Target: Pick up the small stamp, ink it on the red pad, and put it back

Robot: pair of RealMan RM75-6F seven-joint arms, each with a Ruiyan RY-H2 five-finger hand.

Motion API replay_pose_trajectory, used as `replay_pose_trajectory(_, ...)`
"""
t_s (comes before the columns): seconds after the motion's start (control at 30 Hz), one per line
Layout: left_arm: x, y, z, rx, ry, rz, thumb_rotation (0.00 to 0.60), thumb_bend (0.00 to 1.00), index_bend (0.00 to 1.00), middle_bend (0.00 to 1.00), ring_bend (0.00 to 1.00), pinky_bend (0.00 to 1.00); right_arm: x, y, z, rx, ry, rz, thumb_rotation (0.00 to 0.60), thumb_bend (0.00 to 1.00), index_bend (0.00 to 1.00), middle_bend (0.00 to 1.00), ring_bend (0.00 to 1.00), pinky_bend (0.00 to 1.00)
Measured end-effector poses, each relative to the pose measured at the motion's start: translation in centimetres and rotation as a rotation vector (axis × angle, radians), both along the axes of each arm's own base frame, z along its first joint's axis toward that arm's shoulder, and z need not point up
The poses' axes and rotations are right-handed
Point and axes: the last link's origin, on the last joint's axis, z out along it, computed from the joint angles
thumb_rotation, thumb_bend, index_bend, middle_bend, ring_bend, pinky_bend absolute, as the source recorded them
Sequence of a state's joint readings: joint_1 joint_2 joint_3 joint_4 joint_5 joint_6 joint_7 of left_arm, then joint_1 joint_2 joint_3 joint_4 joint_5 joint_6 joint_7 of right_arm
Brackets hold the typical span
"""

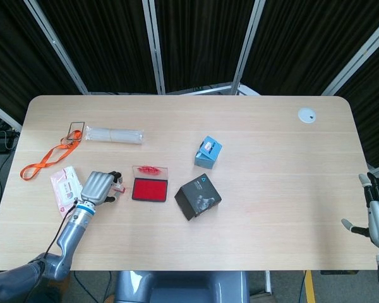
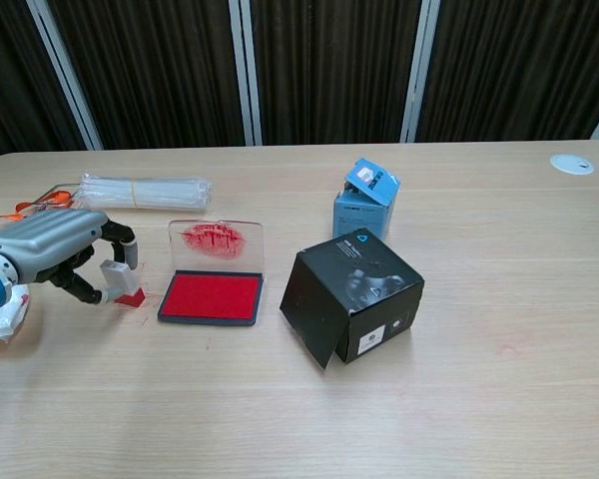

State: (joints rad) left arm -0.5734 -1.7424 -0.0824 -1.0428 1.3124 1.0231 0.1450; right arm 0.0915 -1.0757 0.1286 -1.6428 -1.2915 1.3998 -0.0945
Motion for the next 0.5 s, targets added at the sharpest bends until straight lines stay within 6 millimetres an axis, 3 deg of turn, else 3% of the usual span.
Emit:
replay_pose_trajectory(0.17, -0.1, -0.2, 0.1, 0.000, -0.001, 0.001, 0.600, 0.18, 0.38, 0.39, 0.87, 0.94, 0.1, 0.0, 0.0, -0.001, -0.001, 0.003, 0.600, 0.00, 0.00, 0.00, 0.00, 0.00)
replay_pose_trajectory(0.33, -0.1, -0.3, 0.4, 0.012, -0.008, -0.004, 0.600, 0.12, 0.26, 0.30, 0.86, 0.93, 0.1, 0.1, 0.1, -0.001, -0.002, 0.003, 0.600, 0.00, 0.00, 0.00, 0.00, 0.00)
replay_pose_trajectory(0.5, -0.2, -0.5, 1.6, 0.046, -0.024, -0.015, 0.600, 0.09, 0.22, 0.24, 0.85, 0.91, 0.3, 0.1, 0.1, -0.002, -0.010, 0.011, 0.600, 0.00, 0.00, 0.00, 0.00, 0.00)
